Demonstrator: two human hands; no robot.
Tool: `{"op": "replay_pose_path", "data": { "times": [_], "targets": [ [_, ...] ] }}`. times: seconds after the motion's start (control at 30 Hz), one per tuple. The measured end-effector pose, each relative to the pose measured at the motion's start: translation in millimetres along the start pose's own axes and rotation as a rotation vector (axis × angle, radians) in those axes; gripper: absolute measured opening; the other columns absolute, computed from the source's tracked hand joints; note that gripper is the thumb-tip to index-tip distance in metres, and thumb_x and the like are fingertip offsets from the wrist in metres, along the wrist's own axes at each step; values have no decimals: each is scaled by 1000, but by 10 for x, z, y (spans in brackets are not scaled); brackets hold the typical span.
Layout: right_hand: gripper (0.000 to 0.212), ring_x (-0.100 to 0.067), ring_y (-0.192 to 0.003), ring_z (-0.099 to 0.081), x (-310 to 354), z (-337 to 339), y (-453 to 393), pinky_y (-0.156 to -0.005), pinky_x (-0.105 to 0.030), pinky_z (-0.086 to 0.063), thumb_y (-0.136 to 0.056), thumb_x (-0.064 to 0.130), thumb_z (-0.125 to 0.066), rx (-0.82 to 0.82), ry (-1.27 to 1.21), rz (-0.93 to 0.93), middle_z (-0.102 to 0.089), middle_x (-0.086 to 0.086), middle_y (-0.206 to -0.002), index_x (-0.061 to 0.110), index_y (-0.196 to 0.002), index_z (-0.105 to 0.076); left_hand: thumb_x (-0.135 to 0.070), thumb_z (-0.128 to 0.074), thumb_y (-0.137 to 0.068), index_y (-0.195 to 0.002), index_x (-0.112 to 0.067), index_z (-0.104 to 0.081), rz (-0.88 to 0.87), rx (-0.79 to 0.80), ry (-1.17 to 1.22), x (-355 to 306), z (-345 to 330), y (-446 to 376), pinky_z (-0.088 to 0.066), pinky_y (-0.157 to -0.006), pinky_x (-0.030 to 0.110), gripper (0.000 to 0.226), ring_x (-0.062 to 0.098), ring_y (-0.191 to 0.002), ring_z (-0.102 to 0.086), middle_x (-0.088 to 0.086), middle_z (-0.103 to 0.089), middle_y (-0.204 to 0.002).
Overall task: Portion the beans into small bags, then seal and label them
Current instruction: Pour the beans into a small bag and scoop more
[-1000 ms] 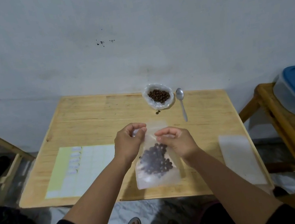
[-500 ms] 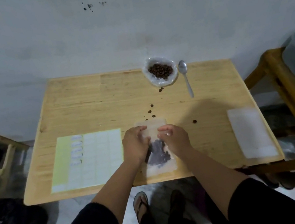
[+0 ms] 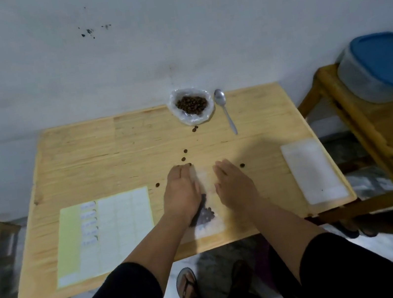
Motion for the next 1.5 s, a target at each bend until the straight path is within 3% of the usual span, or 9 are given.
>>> {"op": "replay_pose_path", "data": {
  "times": [0.1, 0.2, 0.37, 0.6, 0.7, 1.07, 1.23, 1.37, 1.5],
  "targets": [
    [48, -38, -113, -59, -350, 43, 14, -90, -46, -52, -72, 14, -71, 64, 50, -50, -63, -23, -115, -10, -111, -60, -28, -42, -97, -139, 2, -35, -124, 13, -103, -356, 7, -84, -18, -113, 29, 52, 25, -132, -37, 13, -45, -140],
    [50, -37, -134, -36, -740, 228, 160, -110, -45, -34, -92, 20, -31, 22, 26, -104, -46, -25, -137, -10, -129, -45, -30, -73, -73, -106, 0, -67, -261, -35, -158, -813, -12, -199, -35, -95, 29, 45, 24, -98, -63, 12, -68, -104],
    [57, -23, -144, -13, -1516, 454, 541, -116, -32, -17, -95, 29, -20, -10, 18, -313, -20, -14, -154, 0, -145, -20, -19, -46, -94, -143, -3, -31, -277, 97, 92, -1380, -447, -312, -17, -109, 20, 53, 22, -136, -28, 11, -38, -142],
    [68, -23, -142, -15, -2219, 369, 897, -116, -33, -19, -94, 36, -46, 3, -37, -530, -18, -9, -154, 4, -147, -16, -23, -51, -92, -145, -8, -27, -153, 314, 191, -1916, -1105, -343, -37, -101, 32, 60, 26, -133, -33, 13, -37, -143],
    [69, -23, -141, -17, -2330, 287, 928, -116, -34, -20, -93, 38, -48, 10, -139, -570, -19, -7, -153, 4, -146, -19, -24, -50, -89, -140, -5, -34, -136, 311, 200, -2049, -1285, -347, -36, -96, 32, 57, 30, -119, -45, 15, -52, -129],
    [64, -20, -140, -22, -2382, 281, 955, -111, -29, -23, -94, 32, -47, -84, -341, -590, -19, -6, -154, 5, -146, -21, -28, -43, -96, -147, -8, -26, -66, 252, 239, -2201, -1290, -315, -36, -98, 31, 57, 30, -120, -48, 17, -55, -130],
    [64, -21, -138, -27, -2389, 314, 948, -110, -26, -23, -91, 30, -54, -124, -436, -610, -27, -8, -151, 3, -144, -28, -20, -53, -93, -140, -13, -39, 47, 197, 517, -2180, -1220, -305, -38, -95, 23, 49, 22, -116, -54, 11, -58, -128],
    [63, -20, -137, -30, -2390, 265, 947, -111, -27, -23, -90, 31, -55, -61, -382, -587, -33, -9, -148, 4, -142, -32, -14, -59, -90, -135, -13, -44, 198, 189, 713, -2148, -1215, -351, -35, -68, 1, 47, 10, -86, -58, 4, -63, -105],
    [57, -21, -133, -34, -2376, 323, 978, -109, -28, -26, -91, 30, -56, -128, -432, -568, -37, -8, -145, 7, -140, -37, -14, -59, -90, -128, -16, -51, 285, 158, 767, -2083, -1209, -374, -29, -56, -8, 39, 5, -73, -55, 3, -68, -89]
  ]
}}
Point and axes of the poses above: each hand's wrist, its own y-axis away from the middle knuckle, its own z-axis out of the back of the hand, x = y × z, the point moved 5 cm from there along -y, towards the middle knuckle
